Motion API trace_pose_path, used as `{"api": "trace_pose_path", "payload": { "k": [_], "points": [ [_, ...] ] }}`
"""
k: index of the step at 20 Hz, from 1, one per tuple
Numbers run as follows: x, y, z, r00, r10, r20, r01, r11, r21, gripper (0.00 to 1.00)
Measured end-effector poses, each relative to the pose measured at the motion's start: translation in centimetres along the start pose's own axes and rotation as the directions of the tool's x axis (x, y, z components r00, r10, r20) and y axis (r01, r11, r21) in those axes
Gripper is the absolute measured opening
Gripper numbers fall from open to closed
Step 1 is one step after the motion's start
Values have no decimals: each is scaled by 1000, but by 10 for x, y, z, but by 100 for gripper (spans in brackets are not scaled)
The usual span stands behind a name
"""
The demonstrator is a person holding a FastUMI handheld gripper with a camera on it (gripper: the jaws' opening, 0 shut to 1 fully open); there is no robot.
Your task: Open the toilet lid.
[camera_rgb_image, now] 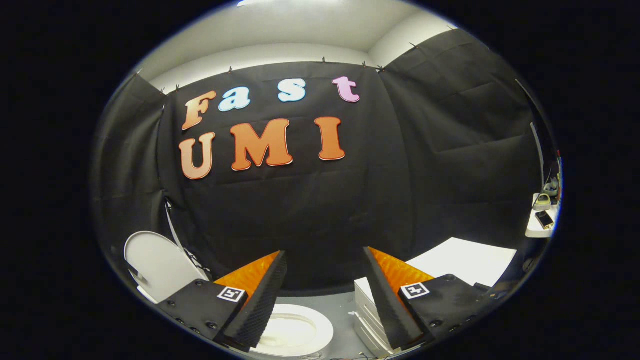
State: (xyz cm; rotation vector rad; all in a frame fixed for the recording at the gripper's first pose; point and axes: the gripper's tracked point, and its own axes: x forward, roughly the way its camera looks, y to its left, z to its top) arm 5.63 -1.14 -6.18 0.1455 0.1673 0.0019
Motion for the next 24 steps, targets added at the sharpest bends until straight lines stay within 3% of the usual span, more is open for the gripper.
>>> {"api": "trace_pose_path", "payload": {
  "k": [8,14,24],
  "points": [
    [33,-44,23,999,34,3,-34,996,87,98],
    [57,-50,35,999,48,-12,-47,997,53,98],
    [16,-19,59,995,91,41,-91,996,13,98]
  ]
}}
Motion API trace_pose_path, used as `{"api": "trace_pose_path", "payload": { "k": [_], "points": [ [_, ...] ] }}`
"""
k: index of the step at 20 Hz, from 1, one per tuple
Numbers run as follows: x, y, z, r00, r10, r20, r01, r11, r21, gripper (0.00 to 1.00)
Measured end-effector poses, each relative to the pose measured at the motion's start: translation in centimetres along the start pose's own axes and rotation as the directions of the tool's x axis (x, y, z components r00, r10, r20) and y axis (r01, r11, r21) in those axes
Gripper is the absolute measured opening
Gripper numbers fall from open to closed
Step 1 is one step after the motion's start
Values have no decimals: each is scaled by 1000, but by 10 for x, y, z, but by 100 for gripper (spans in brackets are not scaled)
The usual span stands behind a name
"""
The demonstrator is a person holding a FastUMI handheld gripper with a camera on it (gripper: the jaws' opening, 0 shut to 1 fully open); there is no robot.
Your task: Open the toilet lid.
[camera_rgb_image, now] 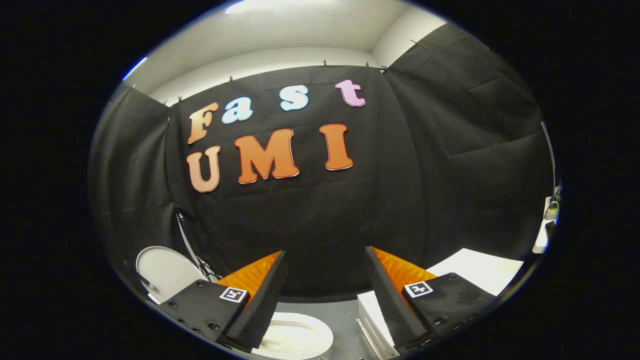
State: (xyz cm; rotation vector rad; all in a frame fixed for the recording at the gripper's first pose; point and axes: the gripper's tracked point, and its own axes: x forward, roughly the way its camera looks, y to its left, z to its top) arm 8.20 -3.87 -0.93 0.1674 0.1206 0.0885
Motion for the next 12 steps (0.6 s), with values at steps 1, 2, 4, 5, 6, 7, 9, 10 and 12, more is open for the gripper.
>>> {"api": "trace_pose_path", "payload": {
  "k": [1,2,4,5,6,7,9,10,12],
  "points": [
    [-4,3,3,1000,1,9,-1,1000,-5,98],
    [-9,6,5,1000,2,18,-2,1000,-10,98],
    [-20,11,8,1000,6,22,-5,1000,-11,98],
    [-26,14,10,1000,5,24,-5,1000,-6,98],
    [-32,14,14,1000,4,29,-4,1000,-3,98],
    [-37,16,17,999,6,35,-6,1000,-3,98],
    [-46,21,24,999,8,47,-7,1000,-12,98],
    [-51,19,28,999,6,52,-5,1000,-20,98],
    [-56,15,35,998,-5,62,6,1000,-27,98]
  ]
}}
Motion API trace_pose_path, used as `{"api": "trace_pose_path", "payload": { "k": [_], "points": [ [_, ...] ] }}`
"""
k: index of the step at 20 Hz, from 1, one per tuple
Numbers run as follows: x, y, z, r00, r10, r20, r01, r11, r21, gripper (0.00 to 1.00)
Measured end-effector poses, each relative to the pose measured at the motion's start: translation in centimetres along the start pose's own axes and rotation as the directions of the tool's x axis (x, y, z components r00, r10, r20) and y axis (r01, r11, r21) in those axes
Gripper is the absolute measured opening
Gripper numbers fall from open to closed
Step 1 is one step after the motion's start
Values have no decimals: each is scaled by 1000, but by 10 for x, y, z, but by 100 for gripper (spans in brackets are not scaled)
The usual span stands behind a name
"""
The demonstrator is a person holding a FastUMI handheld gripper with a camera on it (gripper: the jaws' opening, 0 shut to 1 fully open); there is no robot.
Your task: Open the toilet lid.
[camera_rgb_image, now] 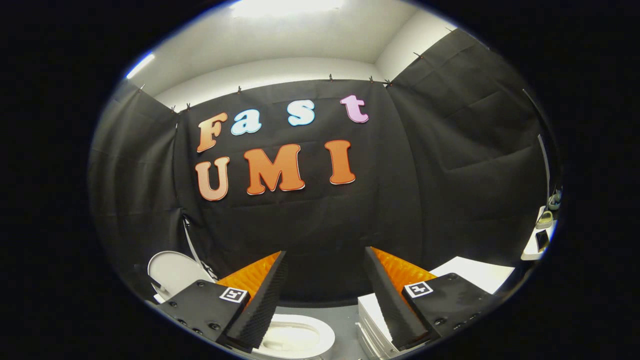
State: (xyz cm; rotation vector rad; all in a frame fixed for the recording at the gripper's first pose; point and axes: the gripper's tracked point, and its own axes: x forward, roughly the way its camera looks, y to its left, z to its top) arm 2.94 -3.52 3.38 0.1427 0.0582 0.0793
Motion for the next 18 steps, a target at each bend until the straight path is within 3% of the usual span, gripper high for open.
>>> {"api": "trace_pose_path", "payload": {
  "k": [18],
  "points": [
    [3,1,7,1000,23,1,-23,1000,-16,98]
  ]
}}
